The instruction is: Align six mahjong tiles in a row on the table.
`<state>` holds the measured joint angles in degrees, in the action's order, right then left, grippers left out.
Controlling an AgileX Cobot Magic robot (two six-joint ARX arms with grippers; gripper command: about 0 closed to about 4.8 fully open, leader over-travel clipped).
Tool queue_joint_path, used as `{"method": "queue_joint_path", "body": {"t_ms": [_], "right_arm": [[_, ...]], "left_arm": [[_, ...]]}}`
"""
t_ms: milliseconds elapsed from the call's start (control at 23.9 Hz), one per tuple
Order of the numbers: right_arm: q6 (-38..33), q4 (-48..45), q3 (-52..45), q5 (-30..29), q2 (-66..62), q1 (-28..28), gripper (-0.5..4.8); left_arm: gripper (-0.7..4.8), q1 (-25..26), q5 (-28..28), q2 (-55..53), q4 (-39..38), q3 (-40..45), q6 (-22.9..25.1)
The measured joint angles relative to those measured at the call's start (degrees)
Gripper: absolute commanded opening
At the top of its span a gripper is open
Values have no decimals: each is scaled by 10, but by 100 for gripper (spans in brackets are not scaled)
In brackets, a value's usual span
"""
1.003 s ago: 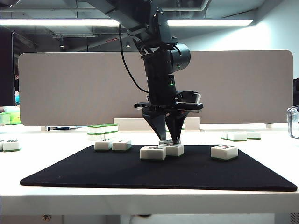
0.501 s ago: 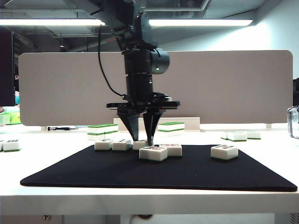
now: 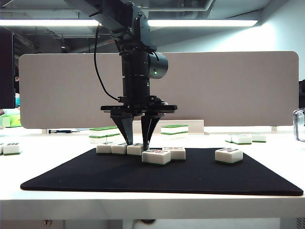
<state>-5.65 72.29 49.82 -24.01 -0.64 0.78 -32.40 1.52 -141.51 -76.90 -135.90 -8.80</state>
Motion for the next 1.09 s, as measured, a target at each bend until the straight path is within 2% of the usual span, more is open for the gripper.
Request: {"method": "queue_joint_path", "body": {"t_ms": [418,627,794,1086], "right_arm": [[0,0,0,0,0,0,-1],[0,0,0,0,0,0,-1],[0,0,0,0,0,0,-1],[0,0,0,0,0,0,-1]], "left_arm": [[182,-7,0,35,3,1,-1],[173,-40,-21,24,15,1,4],[173,-46,-22,9,34,1,6],[173,-42,25,-1,43,1,6]]}}
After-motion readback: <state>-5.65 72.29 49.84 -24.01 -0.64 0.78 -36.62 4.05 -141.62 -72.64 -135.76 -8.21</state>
